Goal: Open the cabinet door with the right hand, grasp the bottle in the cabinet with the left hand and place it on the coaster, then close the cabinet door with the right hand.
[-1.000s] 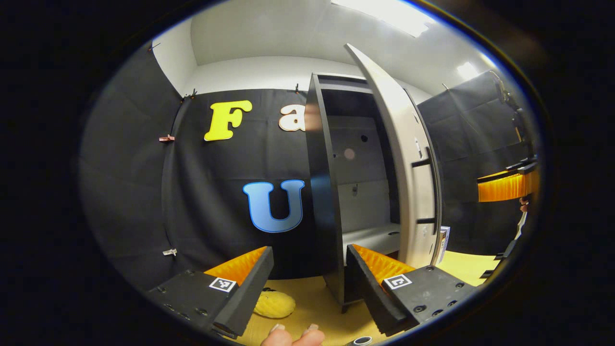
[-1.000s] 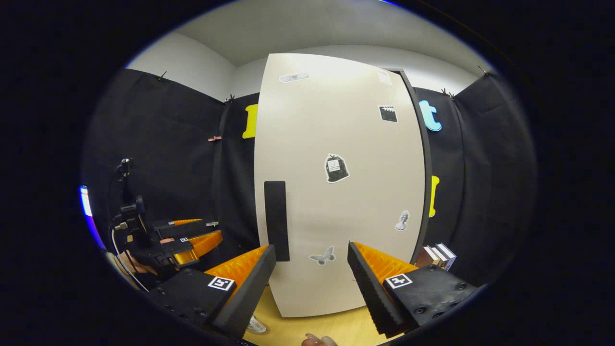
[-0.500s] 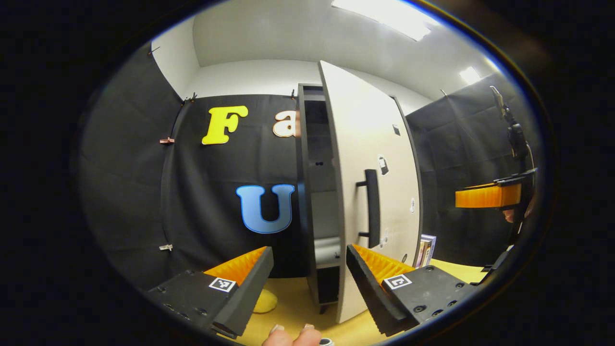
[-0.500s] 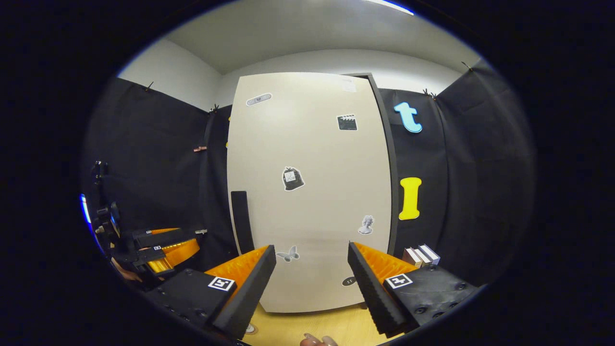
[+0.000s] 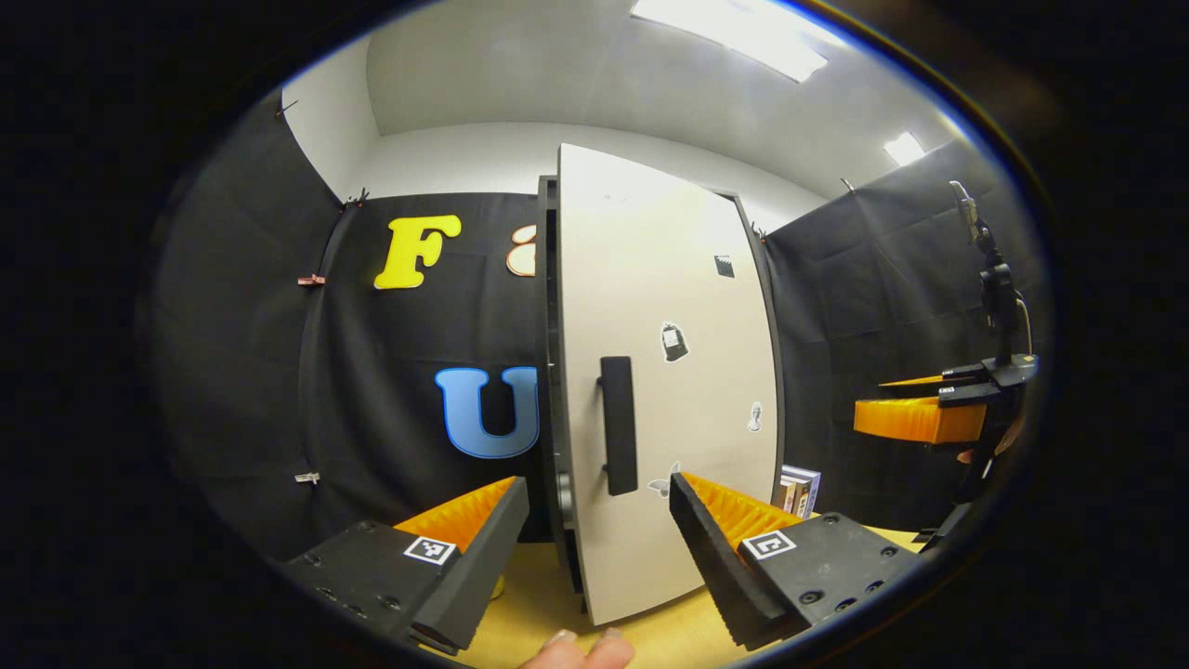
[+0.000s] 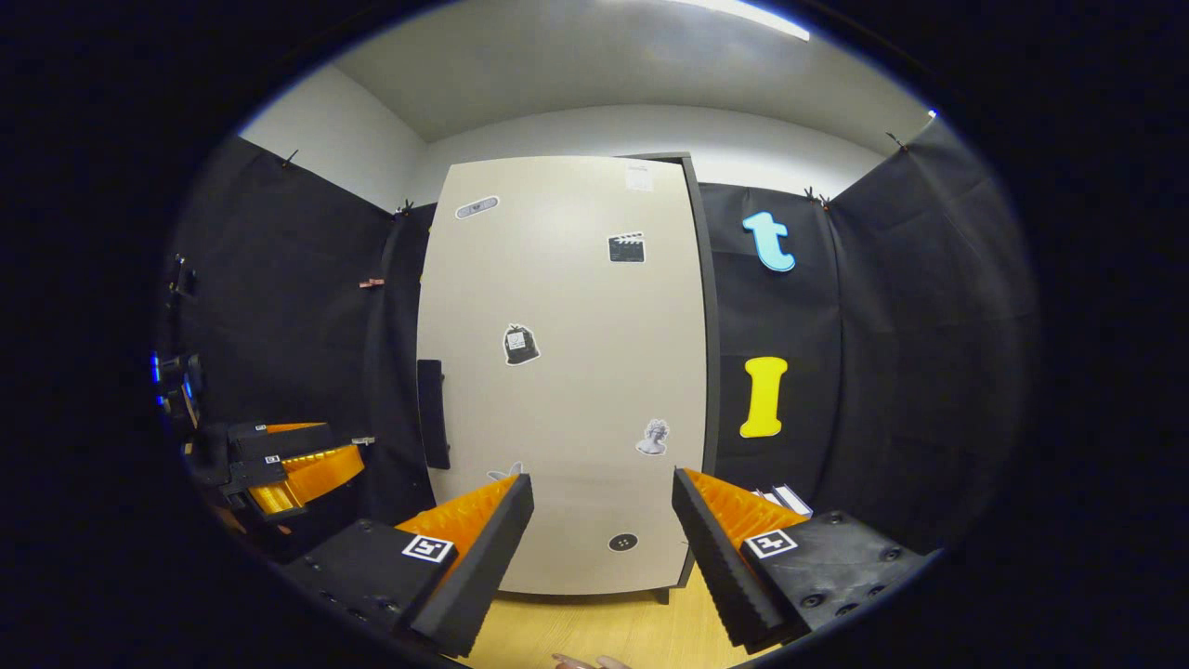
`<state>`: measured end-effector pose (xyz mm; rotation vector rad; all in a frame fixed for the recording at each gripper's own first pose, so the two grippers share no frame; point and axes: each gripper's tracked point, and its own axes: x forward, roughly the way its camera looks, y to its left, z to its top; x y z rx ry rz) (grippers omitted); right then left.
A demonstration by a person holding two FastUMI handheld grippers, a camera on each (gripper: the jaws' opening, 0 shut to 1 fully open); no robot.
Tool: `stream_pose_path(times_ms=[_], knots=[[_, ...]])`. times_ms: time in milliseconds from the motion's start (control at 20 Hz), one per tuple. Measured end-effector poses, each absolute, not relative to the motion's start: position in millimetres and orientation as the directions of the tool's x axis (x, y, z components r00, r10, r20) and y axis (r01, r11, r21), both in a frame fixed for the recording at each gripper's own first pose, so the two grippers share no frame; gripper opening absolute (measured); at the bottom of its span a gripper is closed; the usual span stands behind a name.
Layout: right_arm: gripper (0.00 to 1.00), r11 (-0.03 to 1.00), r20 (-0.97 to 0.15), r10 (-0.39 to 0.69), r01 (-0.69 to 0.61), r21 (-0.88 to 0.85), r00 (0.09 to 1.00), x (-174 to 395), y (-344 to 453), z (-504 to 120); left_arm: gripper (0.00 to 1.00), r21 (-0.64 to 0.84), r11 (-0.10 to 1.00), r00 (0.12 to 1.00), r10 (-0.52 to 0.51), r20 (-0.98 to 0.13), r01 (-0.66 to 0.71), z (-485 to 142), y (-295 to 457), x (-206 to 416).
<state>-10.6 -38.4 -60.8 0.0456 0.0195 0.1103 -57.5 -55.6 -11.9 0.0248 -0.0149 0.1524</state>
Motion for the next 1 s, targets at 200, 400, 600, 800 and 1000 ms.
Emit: stream_pose_path(times_ms=[200, 400, 600, 800, 1000], knots=[[0.98, 0.994, -0.035, 0.102, -0.101, 0.032, 0.994, -14, -52, -64, 0.96, 0.037, 0.990, 0.991, 0.135, 0.010, -0.135, -17, -72, -50], [0.98, 0.994, -0.035, 0.104, -0.103, 0.027, 0.994, -14, -62, -63, 0.96, 0.031, 0.990, 0.990, 0.138, 0.012, -0.139, -19, -77, -39], [0.98, 0.995, -0.041, 0.099, -0.099, -0.004, 0.994, -8, -69, -70, 0.96, 0.019, 0.993, 0.993, 0.120, 0.012, -0.120, -20, -86, -30], [0.98, 0.994, -0.025, 0.103, -0.104, -0.024, 0.994, -4, -69, -68, 0.96, 0.037, 0.993, 0.993, 0.115, 0.010, -0.115, -20, -86, -21], [0.98, 0.993, -0.027, 0.104, -0.105, -0.047, 0.994, -1, -67, -70, 0.96, 0.033, 0.994, 0.994, 0.107, 0.005, -0.107, -23, -84, -14]])
